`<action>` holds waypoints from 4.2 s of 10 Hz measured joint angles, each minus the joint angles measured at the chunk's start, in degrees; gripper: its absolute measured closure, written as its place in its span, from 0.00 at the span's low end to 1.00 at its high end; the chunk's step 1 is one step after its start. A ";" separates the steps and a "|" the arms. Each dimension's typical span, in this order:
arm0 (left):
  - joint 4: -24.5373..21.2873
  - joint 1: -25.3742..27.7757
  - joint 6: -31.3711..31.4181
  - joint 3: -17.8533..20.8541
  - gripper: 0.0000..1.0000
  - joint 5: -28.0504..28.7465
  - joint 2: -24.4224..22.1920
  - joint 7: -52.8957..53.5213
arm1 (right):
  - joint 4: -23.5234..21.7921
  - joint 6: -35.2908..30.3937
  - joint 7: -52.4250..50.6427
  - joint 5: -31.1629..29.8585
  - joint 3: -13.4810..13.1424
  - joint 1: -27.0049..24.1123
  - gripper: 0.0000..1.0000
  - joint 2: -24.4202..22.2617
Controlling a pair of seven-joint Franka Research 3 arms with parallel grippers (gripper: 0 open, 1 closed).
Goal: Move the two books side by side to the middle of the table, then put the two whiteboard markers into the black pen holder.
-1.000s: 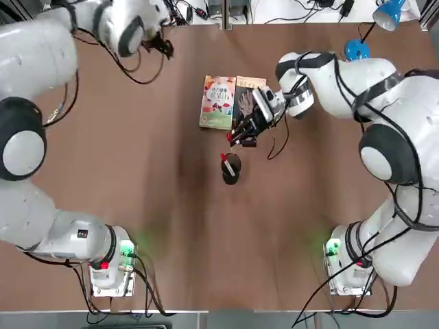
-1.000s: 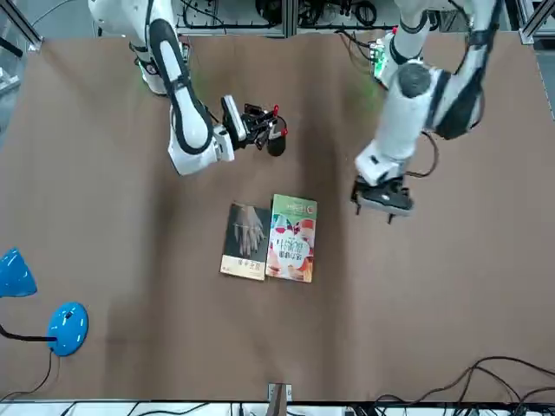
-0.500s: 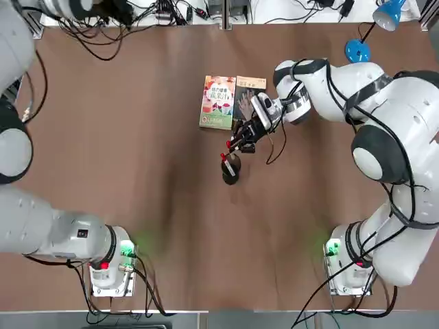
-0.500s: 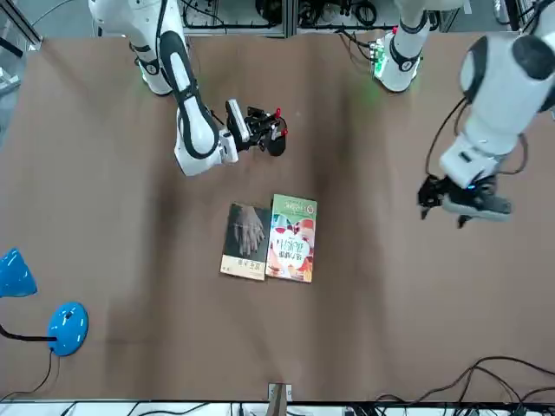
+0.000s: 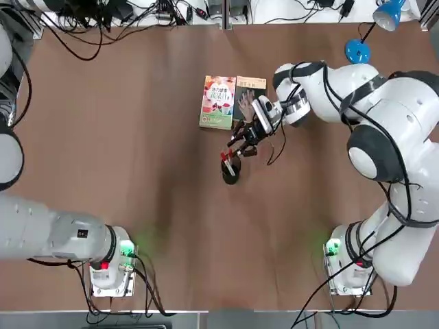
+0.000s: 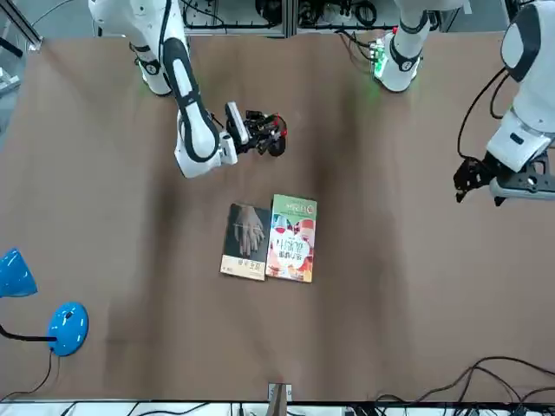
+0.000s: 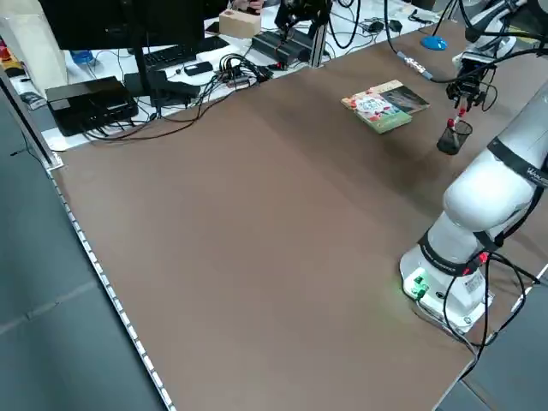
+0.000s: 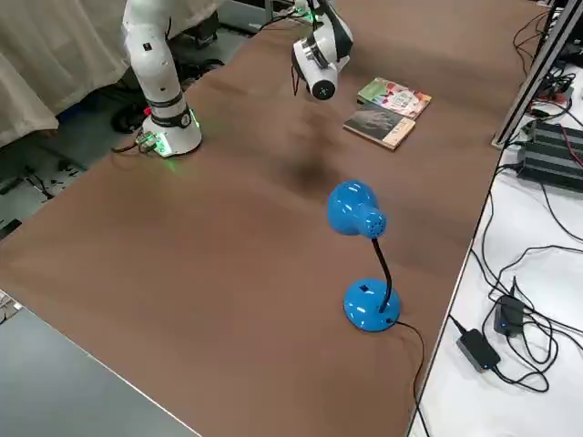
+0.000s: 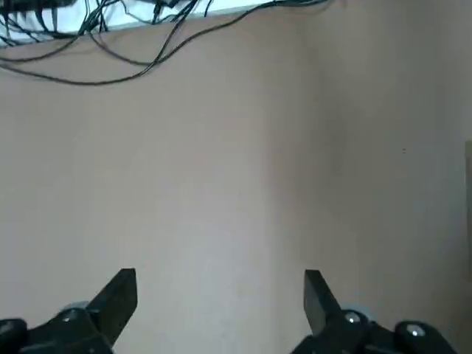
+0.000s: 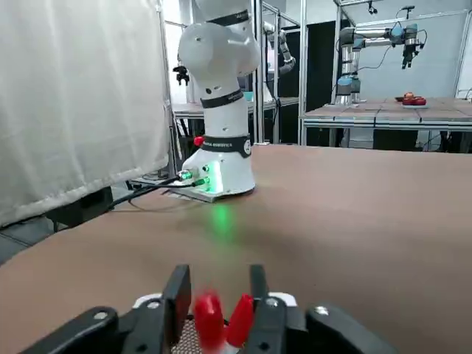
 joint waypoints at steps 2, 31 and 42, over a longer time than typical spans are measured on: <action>0.03 0.07 -2.01 0.87 0.00 -0.90 -1.43 -0.07 | 0.19 -0.01 -0.14 0.19 -0.17 -0.68 0.41 0.00; 19.75 0.09 -26.57 -2.72 0.00 -3.20 4.53 -7.02 | 37.55 1.89 135.03 -89.18 -11.33 -28.07 0.00 -17.98; 19.84 0.42 -27.55 -2.50 0.00 -5.82 4.54 -7.14 | 40.05 0.68 140.76 -95.60 20.85 -60.00 0.00 -19.82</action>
